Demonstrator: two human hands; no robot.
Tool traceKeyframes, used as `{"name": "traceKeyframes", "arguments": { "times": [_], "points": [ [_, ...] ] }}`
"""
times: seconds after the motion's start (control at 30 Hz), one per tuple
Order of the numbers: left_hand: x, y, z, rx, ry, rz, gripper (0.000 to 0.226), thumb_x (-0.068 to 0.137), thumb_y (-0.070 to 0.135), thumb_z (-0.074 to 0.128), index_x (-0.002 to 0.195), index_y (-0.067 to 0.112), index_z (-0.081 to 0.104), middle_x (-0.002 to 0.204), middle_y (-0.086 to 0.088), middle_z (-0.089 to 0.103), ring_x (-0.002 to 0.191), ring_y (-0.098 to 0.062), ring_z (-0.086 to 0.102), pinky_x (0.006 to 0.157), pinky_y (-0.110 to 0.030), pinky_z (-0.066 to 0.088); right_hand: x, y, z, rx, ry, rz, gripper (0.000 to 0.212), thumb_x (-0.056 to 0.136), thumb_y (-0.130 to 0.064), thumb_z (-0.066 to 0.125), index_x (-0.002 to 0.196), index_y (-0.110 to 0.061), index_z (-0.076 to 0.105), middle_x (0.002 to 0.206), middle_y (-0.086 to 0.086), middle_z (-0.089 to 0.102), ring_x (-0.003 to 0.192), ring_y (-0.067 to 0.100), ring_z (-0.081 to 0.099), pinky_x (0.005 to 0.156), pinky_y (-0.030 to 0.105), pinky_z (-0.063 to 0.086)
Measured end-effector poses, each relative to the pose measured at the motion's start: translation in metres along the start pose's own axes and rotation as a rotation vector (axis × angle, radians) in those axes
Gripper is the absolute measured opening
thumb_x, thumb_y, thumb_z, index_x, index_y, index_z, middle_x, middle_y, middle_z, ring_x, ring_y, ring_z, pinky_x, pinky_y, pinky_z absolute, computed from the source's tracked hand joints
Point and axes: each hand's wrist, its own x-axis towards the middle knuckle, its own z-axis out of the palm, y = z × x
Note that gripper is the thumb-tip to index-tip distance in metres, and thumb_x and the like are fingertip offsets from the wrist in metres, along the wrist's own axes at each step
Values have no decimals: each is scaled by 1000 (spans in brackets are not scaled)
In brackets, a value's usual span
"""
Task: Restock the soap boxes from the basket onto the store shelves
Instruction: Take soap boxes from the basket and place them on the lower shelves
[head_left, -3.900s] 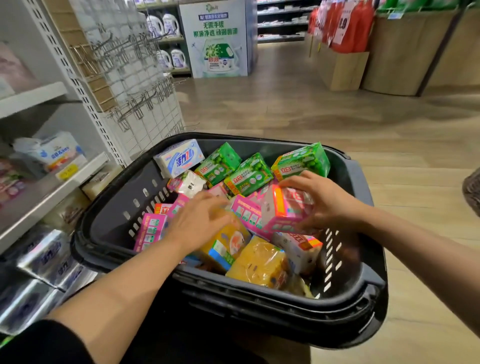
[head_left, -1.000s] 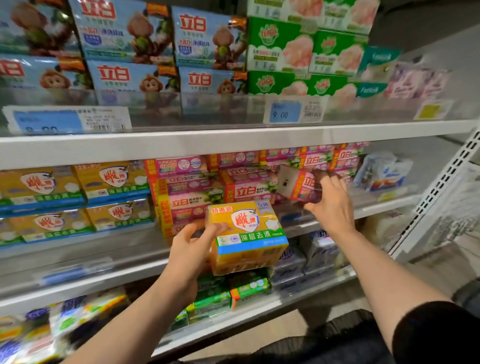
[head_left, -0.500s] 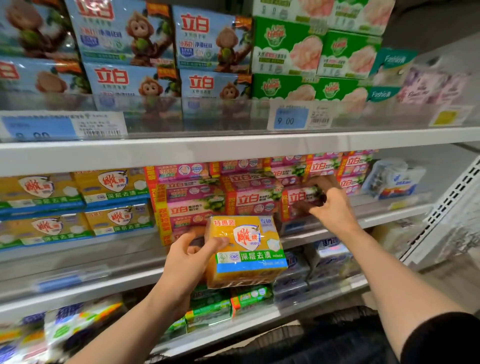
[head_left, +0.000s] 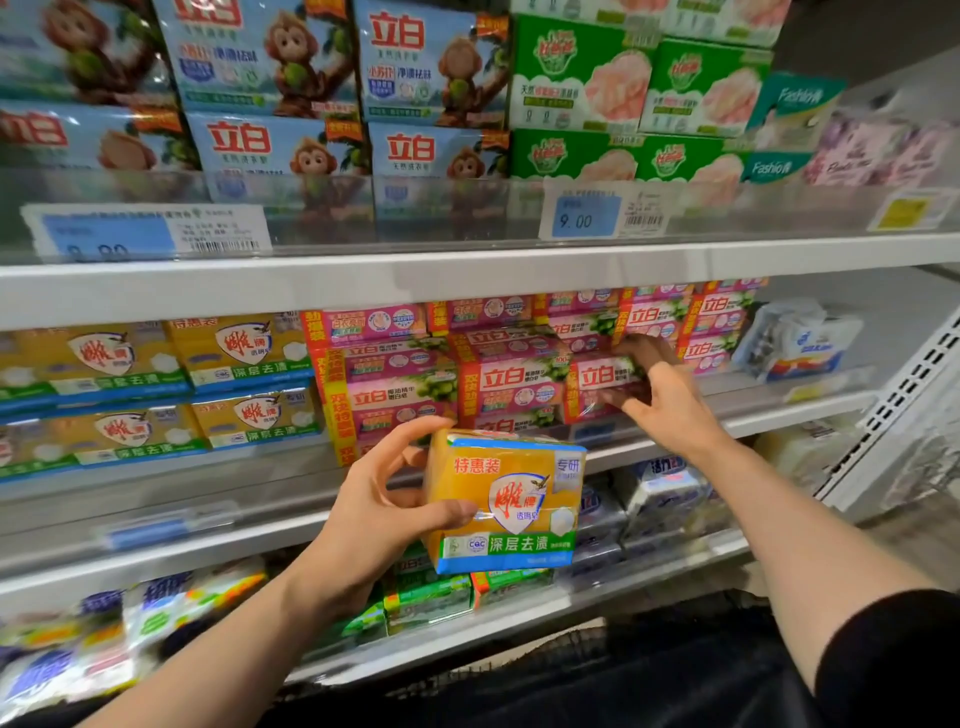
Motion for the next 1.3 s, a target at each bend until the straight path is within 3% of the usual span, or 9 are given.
{"name": "traceKeyframes", "arguments": {
  "times": [0.1,0.27,0.47,0.6,0.73,0.83,0.93,1.17,1.3],
  "points": [
    [-4,4,-5,-29,-78,33,75,56,-6,87,119,26,63,112,-18,62,90,-36,71,68,-38,60,-1,-4,-2,-55,-130,37,50,91,-18,63,137,-21,43,148,6,33,131,25,38,104,31,35],
    [-12,7,-7,-34,-102,60,75,58,-7,79,123,22,59,112,-19,57,89,-35,71,68,-38,60,-9,-17,-9,14,-35,49,41,91,-4,57,129,-16,50,107,5,48,92,18,45,73,21,32],
    [-12,6,-13,-30,-92,58,74,58,-6,84,120,29,64,112,-16,58,92,-36,70,70,-38,60,-8,-12,0,-49,-69,148,42,91,0,49,130,-15,44,108,8,46,103,28,50,81,30,40],
    [-13,5,-16,-27,-52,56,71,57,-1,83,117,33,66,107,-12,61,91,-35,70,70,-37,60,-2,-16,-4,131,-76,130,66,68,-2,79,114,-30,43,121,4,43,106,22,50,88,31,46],
    [-13,3,-18,-30,-50,57,74,56,-4,86,116,34,66,107,-13,63,91,-35,71,70,-38,60,0,-19,-3,84,-32,127,76,51,-12,92,107,-23,42,114,2,41,100,19,48,82,29,44],
    [-12,2,-18,-7,-70,73,74,56,-5,83,118,31,65,111,-15,61,92,-34,71,69,-37,60,0,-19,0,-5,55,123,66,56,-16,91,103,-19,44,112,2,42,94,16,46,77,25,39],
    [-10,-2,-18,71,-119,125,77,57,2,91,120,34,63,114,-7,65,104,-28,67,77,-34,58,0,-14,7,41,-55,197,50,70,-13,82,111,-13,54,106,4,53,94,24,55,74,25,40],
    [-6,-7,-18,149,-149,133,79,61,-3,86,127,28,57,120,-6,65,115,-25,62,91,-43,55,-4,-18,7,185,-135,227,46,76,-16,77,116,-13,54,104,2,57,96,22,56,79,29,44],
    [-11,5,-30,85,-135,153,77,59,2,87,125,28,59,116,-9,65,110,-30,65,87,-43,57,-5,-36,3,-6,64,149,24,81,-20,71,88,-8,52,87,5,53,86,27,55,67,29,36]
  ]
}}
